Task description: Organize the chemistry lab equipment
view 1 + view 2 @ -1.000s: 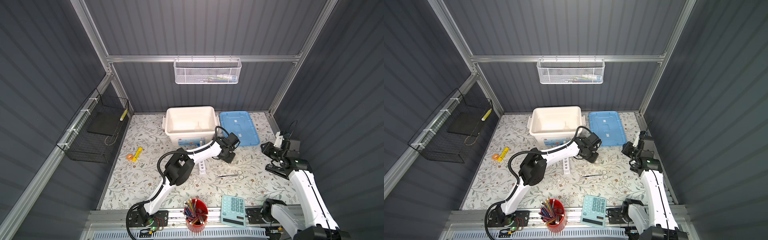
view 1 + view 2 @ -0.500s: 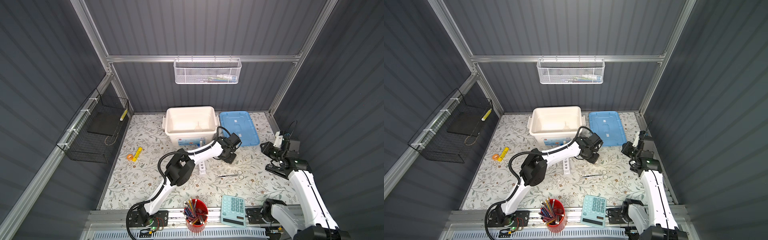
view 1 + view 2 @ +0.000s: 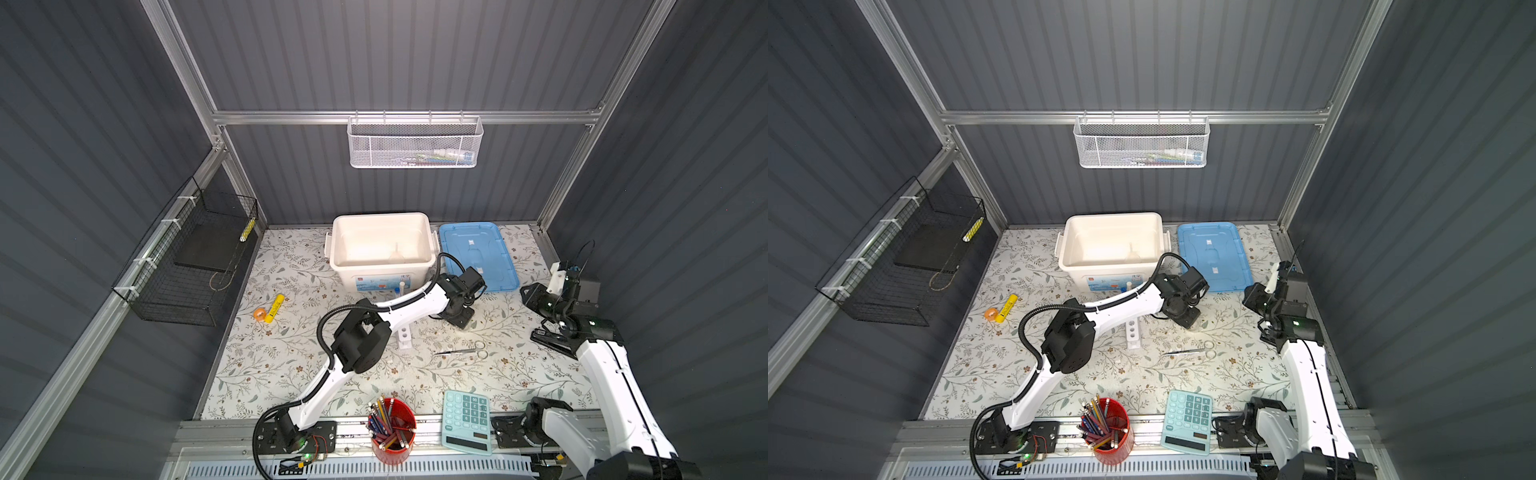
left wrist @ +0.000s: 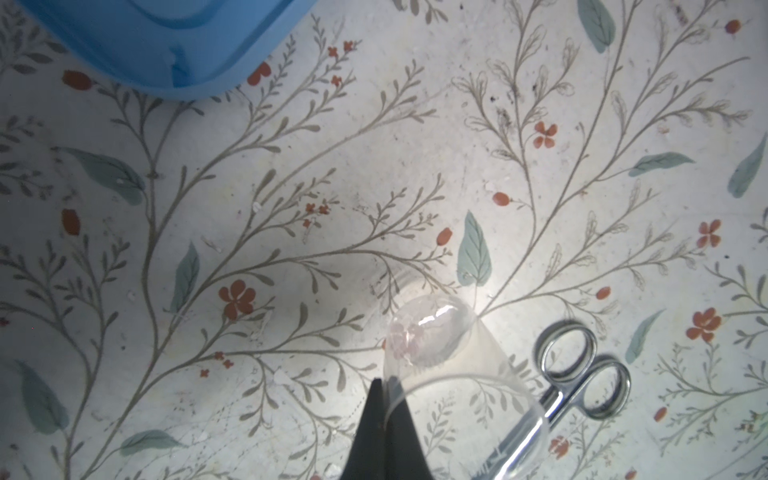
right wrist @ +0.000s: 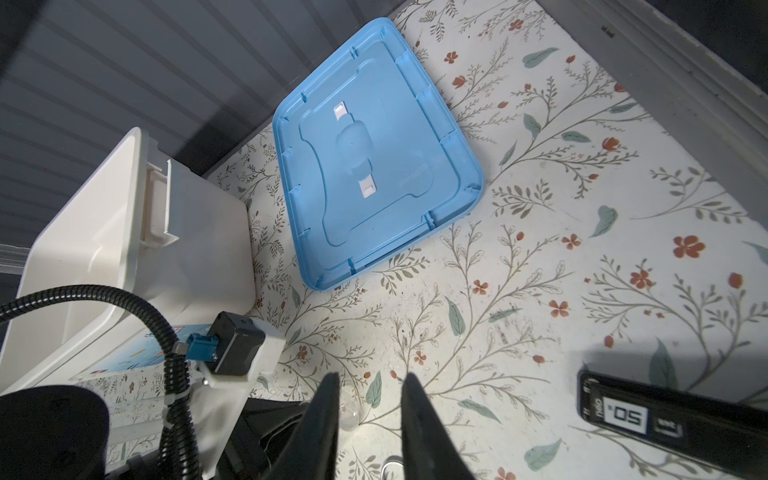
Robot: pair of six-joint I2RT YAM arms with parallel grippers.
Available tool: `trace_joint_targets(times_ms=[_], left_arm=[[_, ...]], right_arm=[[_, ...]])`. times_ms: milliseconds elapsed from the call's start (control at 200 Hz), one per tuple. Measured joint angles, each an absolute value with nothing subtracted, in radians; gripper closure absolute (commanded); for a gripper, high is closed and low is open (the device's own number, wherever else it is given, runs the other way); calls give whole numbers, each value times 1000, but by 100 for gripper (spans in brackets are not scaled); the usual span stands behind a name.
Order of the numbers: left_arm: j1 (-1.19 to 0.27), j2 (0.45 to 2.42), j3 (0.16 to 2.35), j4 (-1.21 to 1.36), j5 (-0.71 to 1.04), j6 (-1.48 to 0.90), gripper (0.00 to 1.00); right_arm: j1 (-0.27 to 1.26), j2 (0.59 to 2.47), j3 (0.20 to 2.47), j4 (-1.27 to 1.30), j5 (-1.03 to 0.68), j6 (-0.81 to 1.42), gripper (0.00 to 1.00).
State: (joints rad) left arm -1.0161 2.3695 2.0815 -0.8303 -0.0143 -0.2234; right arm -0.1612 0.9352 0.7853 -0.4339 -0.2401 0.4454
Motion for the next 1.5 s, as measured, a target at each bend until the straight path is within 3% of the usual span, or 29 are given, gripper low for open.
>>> trace_joint_targets(times_ms=[350, 715, 941, 1171, 1501], left_arm=[[-1016, 2366, 2149, -915, -66, -180, 100], [-926, 2220, 2519, -1126, -44, -99, 100], [-773, 1997, 2495, -1148, -167, -43, 100], [-659, 1941, 2428, -1167, -363, 47, 100], [-470, 1959, 2368, -1151, -315, 102, 100]], right_arm=[[-161, 935, 785, -434, -240, 445, 71], [-161, 935, 772, -433, -240, 447, 72], [-161, 936, 772, -426, -247, 448, 72], [-161, 937, 769, -412, -264, 456, 72], [-161, 958, 760, -410, -291, 457, 72]])
